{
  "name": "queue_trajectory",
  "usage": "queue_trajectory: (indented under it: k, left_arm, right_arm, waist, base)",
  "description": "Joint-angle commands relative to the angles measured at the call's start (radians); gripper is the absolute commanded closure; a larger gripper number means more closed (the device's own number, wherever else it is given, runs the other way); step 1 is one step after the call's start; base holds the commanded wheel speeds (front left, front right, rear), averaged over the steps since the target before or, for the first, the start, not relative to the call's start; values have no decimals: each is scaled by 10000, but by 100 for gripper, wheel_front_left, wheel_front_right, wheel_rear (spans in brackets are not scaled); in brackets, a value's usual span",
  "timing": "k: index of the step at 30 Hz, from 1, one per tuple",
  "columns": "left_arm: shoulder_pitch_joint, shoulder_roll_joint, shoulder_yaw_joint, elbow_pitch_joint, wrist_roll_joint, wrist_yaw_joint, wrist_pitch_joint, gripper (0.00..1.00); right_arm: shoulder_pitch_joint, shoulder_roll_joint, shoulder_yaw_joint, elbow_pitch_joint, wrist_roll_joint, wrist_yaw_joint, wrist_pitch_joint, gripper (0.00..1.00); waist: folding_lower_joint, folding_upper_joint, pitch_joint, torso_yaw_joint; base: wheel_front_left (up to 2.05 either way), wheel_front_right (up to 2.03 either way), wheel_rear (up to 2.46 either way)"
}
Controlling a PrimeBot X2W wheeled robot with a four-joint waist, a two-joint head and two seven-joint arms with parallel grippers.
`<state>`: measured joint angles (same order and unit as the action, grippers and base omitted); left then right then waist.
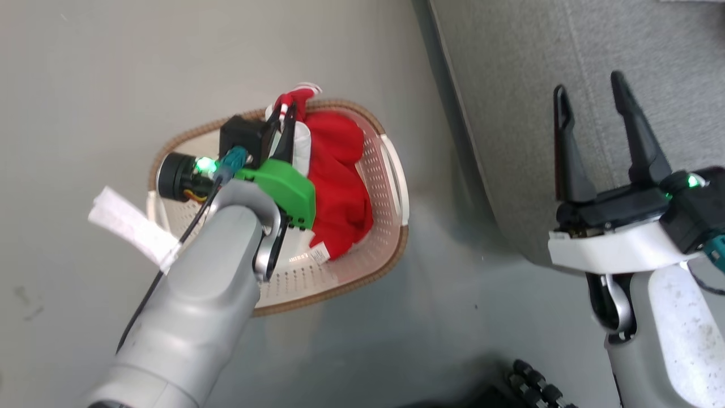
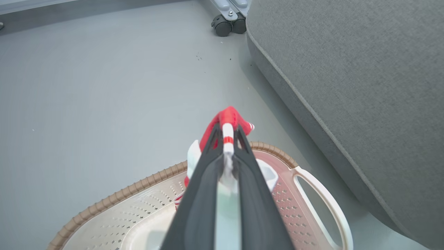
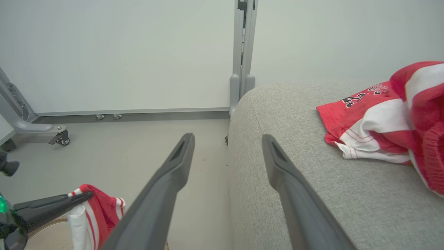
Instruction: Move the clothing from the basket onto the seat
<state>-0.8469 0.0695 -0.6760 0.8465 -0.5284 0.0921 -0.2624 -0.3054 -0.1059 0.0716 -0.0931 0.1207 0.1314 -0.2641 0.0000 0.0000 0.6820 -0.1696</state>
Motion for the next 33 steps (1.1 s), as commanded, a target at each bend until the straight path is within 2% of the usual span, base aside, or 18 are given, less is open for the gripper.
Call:
queue_trajectory:
  k: [1, 9, 15, 27, 33]
  left_arm:
    - [399, 74, 159, -360, 246, -45, -32, 100]
    - [2348, 163, 1364, -2879, 1158, -244, -33, 100]
    - [3053, 88, 1842, -4254, 1679, -446, -34, 100]
    - [3143, 57, 1825, -5397, 2171, -728, -34, 100]
    - [2906, -32, 1461, -5905, 2192, -754, 70, 100]
  right_arm:
    - [276, -47, 8, 74, -29, -15, -5, 0]
    - [1336, -158, 313, 481, -20, -15, -5, 0]
    - [2016, -166, 687, 719, 28, -15, -5, 0]
    - [2821, -167, 1900, 1158, 121, -14, -5, 0]
    - [2875, -420, 2437, 1156, -17, -15, -5, 0]
  waist:
    - [0, 0, -1694, 557]
    - [0, 0, -3537, 647]
    - [0, 0, -4552, 580]
    - [0, 0, -6207, 123]
    - [0, 0, -6516, 70]
  base:
    - [0, 0, 0]
    - [0, 0, 0]
    - [0, 0, 0]
    - [0, 0, 0]
    - [0, 0, 0]
